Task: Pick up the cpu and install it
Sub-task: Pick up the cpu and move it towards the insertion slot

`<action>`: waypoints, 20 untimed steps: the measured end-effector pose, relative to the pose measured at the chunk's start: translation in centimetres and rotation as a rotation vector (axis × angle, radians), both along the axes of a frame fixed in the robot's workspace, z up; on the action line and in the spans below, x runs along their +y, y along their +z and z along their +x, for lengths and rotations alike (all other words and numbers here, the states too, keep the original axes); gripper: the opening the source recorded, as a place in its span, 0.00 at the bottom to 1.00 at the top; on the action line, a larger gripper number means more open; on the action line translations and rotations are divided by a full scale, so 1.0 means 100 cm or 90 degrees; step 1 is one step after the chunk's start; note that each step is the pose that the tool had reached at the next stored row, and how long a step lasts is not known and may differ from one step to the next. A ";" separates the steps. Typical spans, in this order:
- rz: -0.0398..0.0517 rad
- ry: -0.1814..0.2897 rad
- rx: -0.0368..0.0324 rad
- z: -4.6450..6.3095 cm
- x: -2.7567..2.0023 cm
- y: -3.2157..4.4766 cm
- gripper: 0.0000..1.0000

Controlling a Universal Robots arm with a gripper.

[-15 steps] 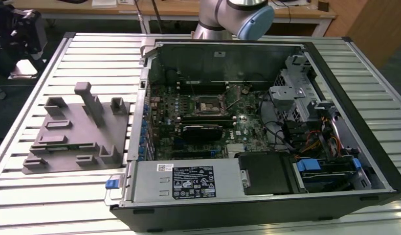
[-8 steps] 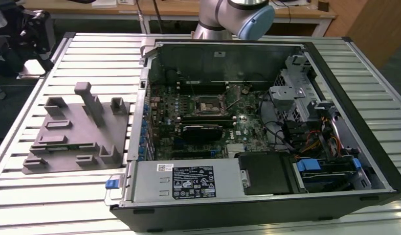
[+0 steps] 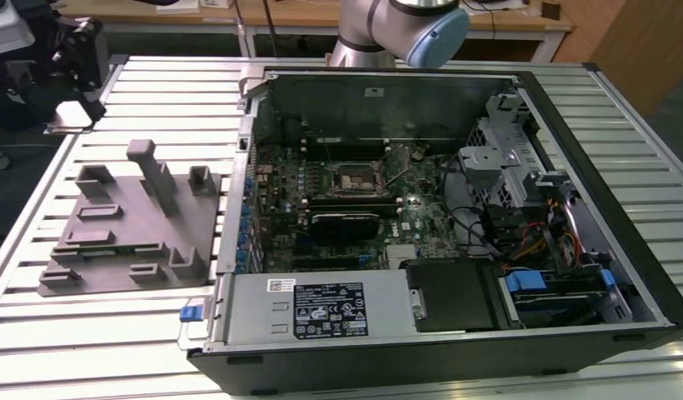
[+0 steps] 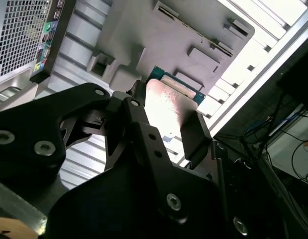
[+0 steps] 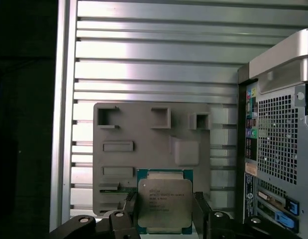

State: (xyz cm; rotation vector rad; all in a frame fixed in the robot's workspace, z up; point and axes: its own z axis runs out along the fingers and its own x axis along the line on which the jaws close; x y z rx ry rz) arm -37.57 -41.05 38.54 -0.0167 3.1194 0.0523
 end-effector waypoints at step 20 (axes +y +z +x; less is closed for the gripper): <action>0.0004 -0.018 0.0002 0.016 0.0000 0.0091 0.53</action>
